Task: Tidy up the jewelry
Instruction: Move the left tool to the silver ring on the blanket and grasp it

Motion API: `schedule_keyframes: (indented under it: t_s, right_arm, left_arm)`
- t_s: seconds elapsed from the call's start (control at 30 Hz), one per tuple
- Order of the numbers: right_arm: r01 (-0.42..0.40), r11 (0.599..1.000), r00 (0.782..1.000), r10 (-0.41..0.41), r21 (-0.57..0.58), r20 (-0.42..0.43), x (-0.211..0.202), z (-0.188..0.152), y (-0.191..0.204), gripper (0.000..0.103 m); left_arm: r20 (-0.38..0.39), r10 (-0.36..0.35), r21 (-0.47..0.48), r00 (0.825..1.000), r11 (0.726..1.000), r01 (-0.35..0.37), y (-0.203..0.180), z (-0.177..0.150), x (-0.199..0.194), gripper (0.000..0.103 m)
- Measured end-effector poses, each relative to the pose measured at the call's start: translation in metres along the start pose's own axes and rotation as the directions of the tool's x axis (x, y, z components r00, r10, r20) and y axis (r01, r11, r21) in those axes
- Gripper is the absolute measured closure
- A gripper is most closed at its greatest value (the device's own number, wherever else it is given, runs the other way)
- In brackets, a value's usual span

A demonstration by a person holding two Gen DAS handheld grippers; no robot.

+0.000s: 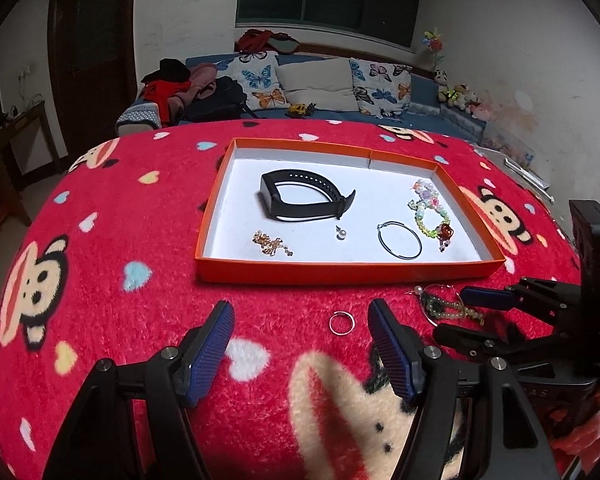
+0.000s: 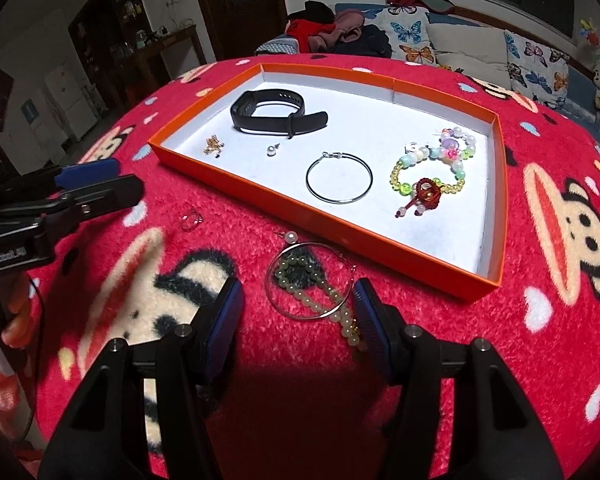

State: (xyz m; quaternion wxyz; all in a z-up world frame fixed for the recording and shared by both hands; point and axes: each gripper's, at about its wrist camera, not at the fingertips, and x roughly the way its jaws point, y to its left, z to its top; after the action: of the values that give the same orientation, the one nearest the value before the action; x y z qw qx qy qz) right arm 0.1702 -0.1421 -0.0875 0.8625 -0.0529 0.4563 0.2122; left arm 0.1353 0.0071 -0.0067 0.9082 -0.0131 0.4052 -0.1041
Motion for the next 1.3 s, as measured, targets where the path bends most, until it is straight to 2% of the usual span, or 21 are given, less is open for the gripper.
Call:
schedule_keyframes:
  t_s: [0.3,0.4,0.47,1.2,1.3]
  right_arm:
    - [0.040,0.999,0.999,-0.040,-0.008,-0.015,0.005,0.002,0.002,0.046]
    - [0.051,0.999,0.999,-0.052,-0.016,-0.011,0.006,0.002,0.004,0.049]
    - [0.052,0.998,0.999,-0.052,-0.018,-0.010,0.006,0.002,0.005,0.054]
    - [0.032,0.999,0.999,-0.032,0.010,0.035,-0.017,0.001,-0.005,0.054]
    - [0.026,1.000,0.999,-0.027,0.015,0.041,-0.019,0.001,-0.006,0.054]
  left_arm:
    - [0.001,0.004,0.011,1.000,1.000,-0.004,-0.001,-0.005,-0.002,0.029]
    - [-0.006,0.003,0.016,1.000,1.000,-0.003,-0.002,-0.008,-0.001,0.029]
    - [-0.010,0.002,0.019,1.000,1.000,-0.002,-0.002,-0.008,0.000,0.029]
    - [-0.025,-0.031,0.086,0.999,0.996,0.033,-0.032,-0.009,0.024,0.030]
    - [-0.030,-0.029,0.086,0.999,0.996,0.031,-0.031,-0.007,0.028,0.034]
